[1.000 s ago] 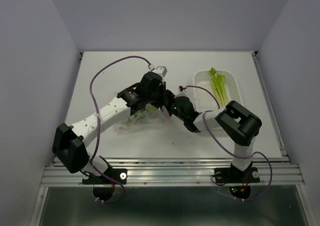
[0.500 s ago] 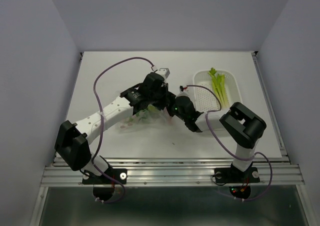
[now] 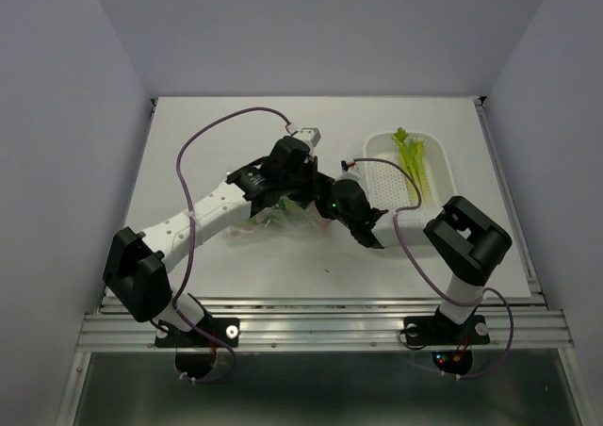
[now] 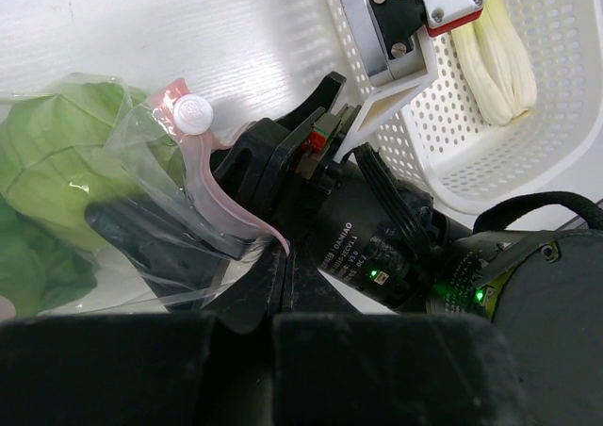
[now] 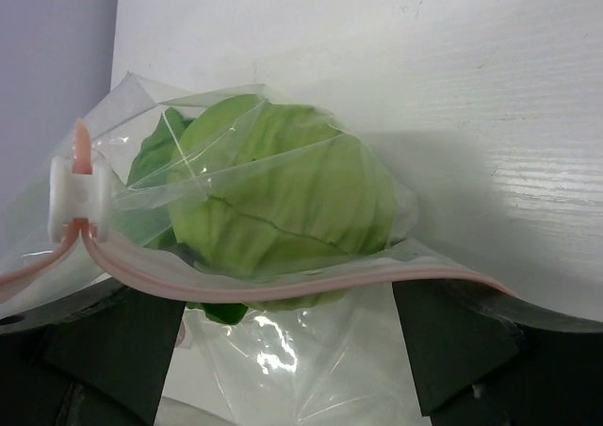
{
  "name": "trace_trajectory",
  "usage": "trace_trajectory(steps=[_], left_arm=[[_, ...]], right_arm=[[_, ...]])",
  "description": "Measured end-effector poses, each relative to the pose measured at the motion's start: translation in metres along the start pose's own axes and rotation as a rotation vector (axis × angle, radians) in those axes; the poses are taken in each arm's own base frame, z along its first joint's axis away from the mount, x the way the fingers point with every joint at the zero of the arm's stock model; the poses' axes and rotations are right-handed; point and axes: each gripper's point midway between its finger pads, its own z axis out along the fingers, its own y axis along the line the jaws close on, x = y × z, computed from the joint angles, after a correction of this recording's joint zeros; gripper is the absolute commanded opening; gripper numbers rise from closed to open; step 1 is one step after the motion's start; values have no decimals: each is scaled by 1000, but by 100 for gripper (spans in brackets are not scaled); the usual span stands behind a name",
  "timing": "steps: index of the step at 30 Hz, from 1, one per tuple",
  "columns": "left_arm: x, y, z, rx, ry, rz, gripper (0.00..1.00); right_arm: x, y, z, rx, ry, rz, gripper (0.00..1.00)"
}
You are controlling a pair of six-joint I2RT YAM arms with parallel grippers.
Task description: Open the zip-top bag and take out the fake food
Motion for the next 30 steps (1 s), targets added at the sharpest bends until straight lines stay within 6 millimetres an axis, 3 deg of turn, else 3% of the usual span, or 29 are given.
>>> trace_trajectory(steps=[5,8,9,12,13,16,24,28,30], left_arm=[[-1,-1,0,6,-2,0,0],[0,-2,0,9,0,0,0],[0,-3,0,12,2,1,0],[2,-4,0,19,11,2,0],[3,-5,1,20,13,3,0],[4,-5,1,20,17,3,0],[5,-7,0,23,18,-12,0],[4,-15,-2,36,18,-17,0],[-2,-7,-2,2,-2,-25,0]], right_arm=[[-3,-1,-1,6,-11,-20,83],[-4,1,-1,0,-15,-25,66],[-5,2,-1,-6,-20,-29,48],[-7,6,0,-23,-31,-40,24],[-8,8,0,-28,-35,-41,21],[-7,9,-1,-27,-40,-53,1],[-7,4,-10,-8,-27,-80,1],[-5,4,-32,-7,10,-87,1],[-9,7,-46,-15,19,-95,1]])
